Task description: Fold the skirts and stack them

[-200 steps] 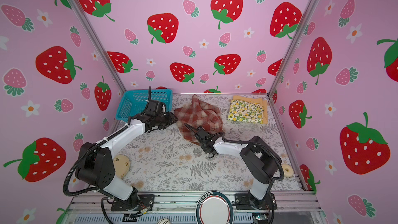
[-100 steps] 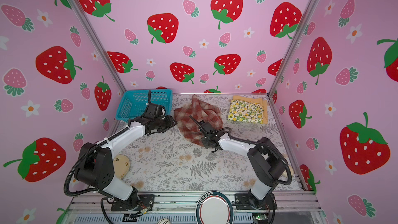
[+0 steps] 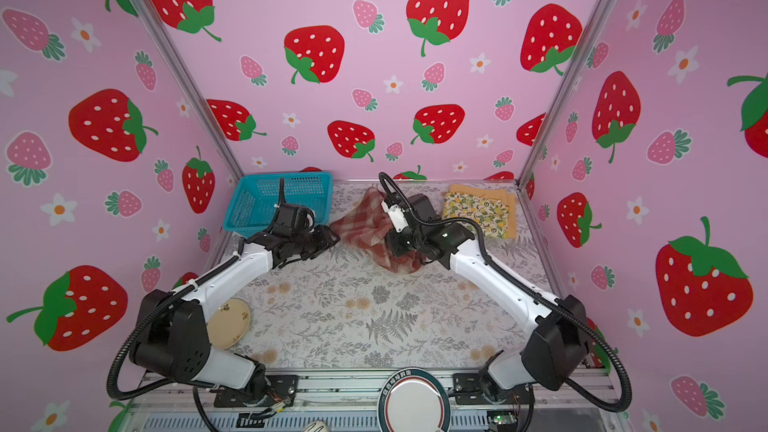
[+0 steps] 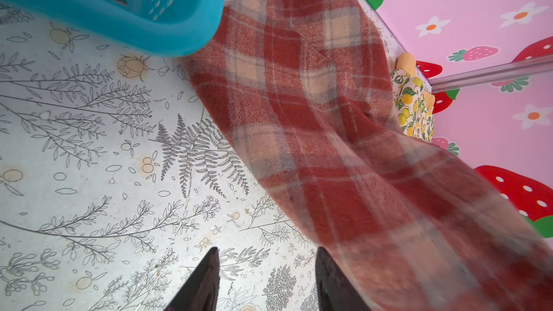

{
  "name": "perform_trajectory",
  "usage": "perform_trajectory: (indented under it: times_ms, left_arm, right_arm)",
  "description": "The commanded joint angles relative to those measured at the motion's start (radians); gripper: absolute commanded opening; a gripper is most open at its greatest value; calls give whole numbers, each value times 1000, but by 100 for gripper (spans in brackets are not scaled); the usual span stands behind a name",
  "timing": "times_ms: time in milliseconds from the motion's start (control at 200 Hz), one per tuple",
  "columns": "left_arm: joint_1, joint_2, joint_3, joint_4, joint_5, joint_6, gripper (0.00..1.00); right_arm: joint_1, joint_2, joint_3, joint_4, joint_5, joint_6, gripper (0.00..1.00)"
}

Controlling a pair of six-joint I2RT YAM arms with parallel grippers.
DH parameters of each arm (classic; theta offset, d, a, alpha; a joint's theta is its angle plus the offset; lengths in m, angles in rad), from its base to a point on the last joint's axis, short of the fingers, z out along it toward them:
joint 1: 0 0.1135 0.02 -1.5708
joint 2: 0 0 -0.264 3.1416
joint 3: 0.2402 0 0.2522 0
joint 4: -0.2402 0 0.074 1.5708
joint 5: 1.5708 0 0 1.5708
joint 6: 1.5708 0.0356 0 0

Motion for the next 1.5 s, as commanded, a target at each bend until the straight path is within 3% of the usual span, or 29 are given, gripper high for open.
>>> perform_trajectory:
  times_ms: [0, 150, 280, 510, 650, 770, 921, 1141, 1356, 1496]
  left_arm:
    - [7, -48, -33, 21, 1, -20, 53]
    - [16, -105, -55, 17, -10, -29, 53]
    - [27, -152, -59, 2, -10, -26, 54]
    - [29, -132, -34, -24, -1, -4, 54]
    - [29, -122, -40, -25, 10, -12, 54]
    - [29, -143, -65, -26, 13, -26, 54]
    - [20, -204, -132, -7, 12, -59, 54]
    - [-62, -234, -235, 38, 8, -130, 54]
    - [-175, -298, -402, 192, -137, -288, 55]
    - [-200, -264, -459, 301, -148, -373, 55]
  right_arm:
    - [-1, 57, 190, -113, -97, -17, 12]
    - [1, 126, 437, -220, -160, -9, 12]
    - [-5, 117, 497, -267, -165, -3, 13]
    - [-144, 65, 178, -169, -202, 79, 13]
    - [-243, 71, -41, -101, -165, 75, 13]
    - [-266, 83, -159, -69, -95, 58, 13]
    - [-297, 102, -250, -23, 21, 49, 13]
    - [-352, 160, -324, 79, -16, 59, 13]
    - [-356, 167, -341, 92, 17, 52, 13]
    - [-366, 177, -361, 102, 29, 45, 13]
